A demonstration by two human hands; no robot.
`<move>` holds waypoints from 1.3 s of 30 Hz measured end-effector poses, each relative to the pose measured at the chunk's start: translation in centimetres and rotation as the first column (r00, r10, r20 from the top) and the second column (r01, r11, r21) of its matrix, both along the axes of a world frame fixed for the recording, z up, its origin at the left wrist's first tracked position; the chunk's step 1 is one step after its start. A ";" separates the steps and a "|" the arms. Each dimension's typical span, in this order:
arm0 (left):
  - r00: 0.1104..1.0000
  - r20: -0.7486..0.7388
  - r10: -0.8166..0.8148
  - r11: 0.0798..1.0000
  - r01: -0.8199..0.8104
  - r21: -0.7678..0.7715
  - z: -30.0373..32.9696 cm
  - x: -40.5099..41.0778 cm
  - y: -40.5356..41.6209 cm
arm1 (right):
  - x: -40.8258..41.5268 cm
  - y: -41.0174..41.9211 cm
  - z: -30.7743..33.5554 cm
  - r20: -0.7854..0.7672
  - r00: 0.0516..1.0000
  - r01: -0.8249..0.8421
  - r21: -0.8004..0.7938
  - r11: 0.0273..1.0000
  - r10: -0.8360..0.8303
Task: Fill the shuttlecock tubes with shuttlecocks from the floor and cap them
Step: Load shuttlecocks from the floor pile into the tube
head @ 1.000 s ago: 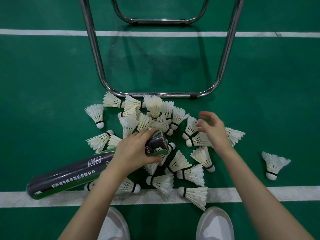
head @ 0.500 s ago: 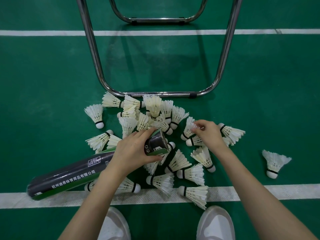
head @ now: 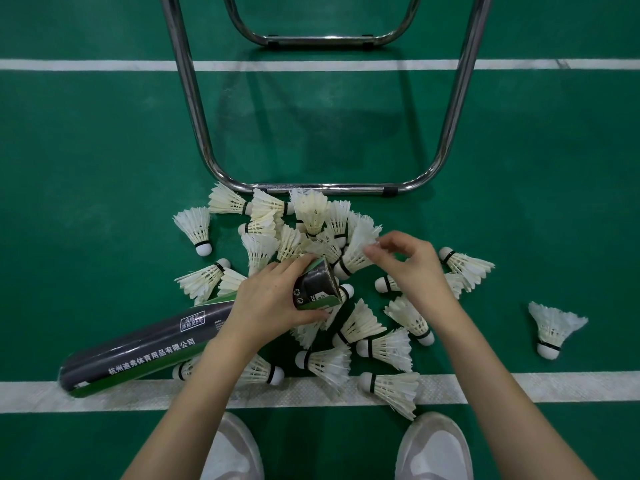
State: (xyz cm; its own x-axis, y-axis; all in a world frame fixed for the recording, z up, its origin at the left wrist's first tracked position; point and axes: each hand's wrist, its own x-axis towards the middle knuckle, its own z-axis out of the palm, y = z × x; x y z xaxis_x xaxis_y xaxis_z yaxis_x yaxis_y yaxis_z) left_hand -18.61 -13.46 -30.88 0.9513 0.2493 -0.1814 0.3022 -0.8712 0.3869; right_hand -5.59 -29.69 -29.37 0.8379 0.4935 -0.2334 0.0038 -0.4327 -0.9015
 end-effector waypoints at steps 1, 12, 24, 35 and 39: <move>1.000 0.001 0.001 1.000 -0.001 0.001 0.0 0.0 0.0 | -0.4 0.2 -0.1 -0.044 0.999 -0.006 0.043 0.999 0.008; 1.000 0.018 0.011 1.000 -0.012 0.022 -0.1 0.2 0.0 | -4.6 1.6 -1.6 -0.371 0.926 0.020 0.221 0.975 0.065; 1.000 0.028 -0.001 1.000 0.000 0.029 -0.7 0.0 -0.2 | -5.2 1.9 -1.5 -0.364 0.916 -0.078 0.247 0.966 0.167; 1.000 0.001 -0.006 0.999 0.006 0.032 -0.6 -0.1 -0.6 | -5.6 2.4 -1.9 -0.387 0.889 -0.161 0.236 0.958 0.245; 1.000 0.022 -0.022 1.000 0.021 0.018 -1.0 -0.3 -0.8 | -5.7 2.2 -2.3 -0.406 0.874 -0.183 0.234 0.955 0.267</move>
State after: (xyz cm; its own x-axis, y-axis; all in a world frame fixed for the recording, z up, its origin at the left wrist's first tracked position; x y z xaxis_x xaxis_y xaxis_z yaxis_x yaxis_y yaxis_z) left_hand -18.88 -14.28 -31.87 0.9602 0.2319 -0.1557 0.2748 -0.8841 0.3780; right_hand -11.29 -27.51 -31.67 0.5366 0.7255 -0.4310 -0.3236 -0.2948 -0.8991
